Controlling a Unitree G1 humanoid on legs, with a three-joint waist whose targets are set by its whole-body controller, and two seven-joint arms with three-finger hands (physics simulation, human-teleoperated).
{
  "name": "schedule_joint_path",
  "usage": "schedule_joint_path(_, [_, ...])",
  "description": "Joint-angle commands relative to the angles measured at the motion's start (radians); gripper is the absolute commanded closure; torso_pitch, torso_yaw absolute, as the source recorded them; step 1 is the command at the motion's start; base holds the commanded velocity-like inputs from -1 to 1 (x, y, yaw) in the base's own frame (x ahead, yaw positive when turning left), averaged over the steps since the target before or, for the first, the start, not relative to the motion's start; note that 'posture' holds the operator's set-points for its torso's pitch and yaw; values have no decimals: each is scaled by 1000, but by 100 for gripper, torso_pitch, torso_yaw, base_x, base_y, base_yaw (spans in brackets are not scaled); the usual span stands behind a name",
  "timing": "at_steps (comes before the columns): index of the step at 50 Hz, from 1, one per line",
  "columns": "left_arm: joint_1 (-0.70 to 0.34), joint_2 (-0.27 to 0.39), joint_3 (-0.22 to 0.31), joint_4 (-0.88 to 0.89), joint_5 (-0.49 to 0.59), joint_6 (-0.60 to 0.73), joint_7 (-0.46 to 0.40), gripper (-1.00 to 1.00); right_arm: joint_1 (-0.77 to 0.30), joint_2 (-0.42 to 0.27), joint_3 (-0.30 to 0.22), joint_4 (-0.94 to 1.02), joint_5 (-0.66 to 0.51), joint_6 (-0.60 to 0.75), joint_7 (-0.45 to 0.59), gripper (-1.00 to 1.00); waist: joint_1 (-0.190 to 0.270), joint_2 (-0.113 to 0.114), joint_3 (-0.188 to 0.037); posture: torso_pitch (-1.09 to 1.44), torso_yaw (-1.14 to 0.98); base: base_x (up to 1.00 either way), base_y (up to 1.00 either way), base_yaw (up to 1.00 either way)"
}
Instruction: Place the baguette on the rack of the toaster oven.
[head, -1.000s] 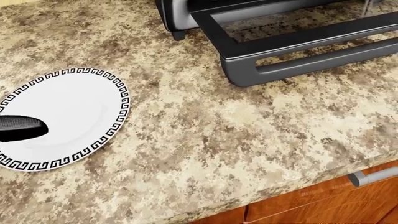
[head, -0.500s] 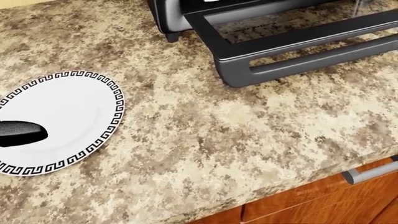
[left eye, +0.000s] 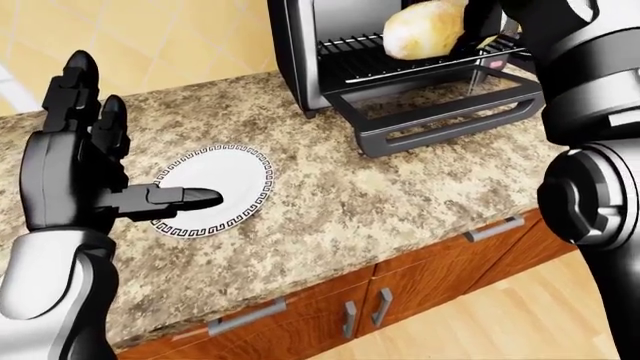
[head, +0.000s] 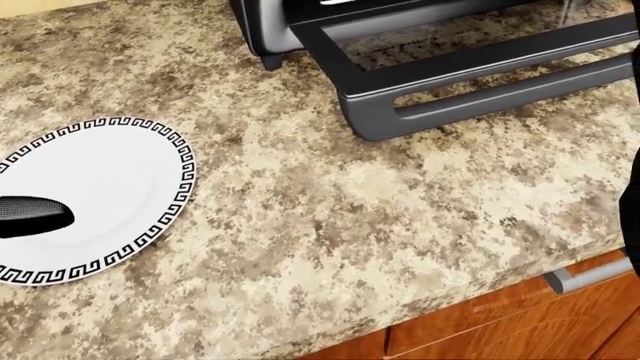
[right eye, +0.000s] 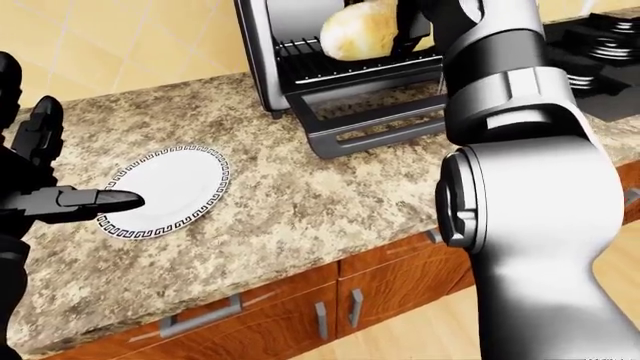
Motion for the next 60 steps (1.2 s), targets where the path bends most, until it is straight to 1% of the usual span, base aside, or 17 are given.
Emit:
schedule_joint_path(1, [-19, 11, 8, -21, 5, -30, 4, -100, -42, -8, -8, -36, 7, 4, -29, 100, 0, 1, -28, 0, -22, 0, 0, 0])
schedule_joint_path(8, [-13, 8, 7, -19, 10, -39, 3, -100, -46, -2, -2, -26, -7, 17, -61, 100, 0, 1, -28, 0, -22, 0, 0, 0])
schedule_joint_path(19, [0, 3, 13, -25, 12, -43, -2, -100, -52, 3, -2, -20, -22, -2, -98, 98, 1, 1, -28, 0, -22, 0, 0, 0])
schedule_joint_path(21, [1, 2, 16, -26, 12, -43, -2, -100, -52, 4, -1, -19, -24, 1, -96, 86, 1, 1, -28, 0, -22, 0, 0, 0])
schedule_joint_path(23, [0, 3, 16, -27, 12, -42, -3, -100, -52, 5, -3, -20, -22, 1, -96, 84, 1, 0, -28, 0, -22, 0, 0, 0])
schedule_joint_path(25, [1, 2, 17, -26, 12, -44, -3, -100, -53, 6, -4, -19, -22, 2, -97, 74, 1, 0, -28, 0, -22, 0, 0, 0])
schedule_joint_path(28, [4, 2, 18, -25, 12, -45, -4, -100, -48, 12, -4, -17, -21, 4, -102, 65, 1, 0, -28, 0, -22, 0, 0, 0])
schedule_joint_path(34, [3, 5, 28, -25, 7, -43, -7, -100, -43, 16, -4, -18, -18, 6, -108, 65, 1, 0, -29, 0, -22, 0, 0, 0])
schedule_joint_path(39, [-5, 8, 20, -17, 10, -43, -2, -100, -39, 20, -2, -14, -19, 7, -121, 65, 2, 1, -29, 0, -22, 0, 0, 0])
schedule_joint_path(43, [-5, 11, 19, -18, 11, -42, -3, -100, -36, 22, -1, -14, -20, 7, -126, 62, 2, 1, -29, 0, -22, 0, 0, 0])
schedule_joint_path(46, [-5, 10, 21, -18, 9, -41, -3, -100, -37, 23, -2, -13, -19, 9, -130, 53, 1, 1, -30, 0, -22, 0, 0, 0])
schedule_joint_path(48, [-3, 9, 21, -19, 9, -42, -3, -100, -33, 24, -1, -13, -19, 10, -132, 38, 2, 1, -29, 0, -22, 0, 0, 0])
schedule_joint_path(51, [-2, 9, 23, -20, 9, -42, -4, -100, -29, 26, -2, -12, -18, 13, -134, 35, 2, 1, -30, 0, -22, 0, 0, 0])
schedule_joint_path(57, [0, 8, 19, -17, 14, -47, -3, -100, -25, 28, -1, -13, -15, 13, -132, 9, 1, 1, -31, 0, -22, 0, 0, 0])
schedule_joint_path(60, [2, 6, 19, -17, 15, -49, -3, -100, -23, 28, -3, -14, -13, 13, -130, 4, 1, 1, -30, 0, -22, 0, 0, 0])
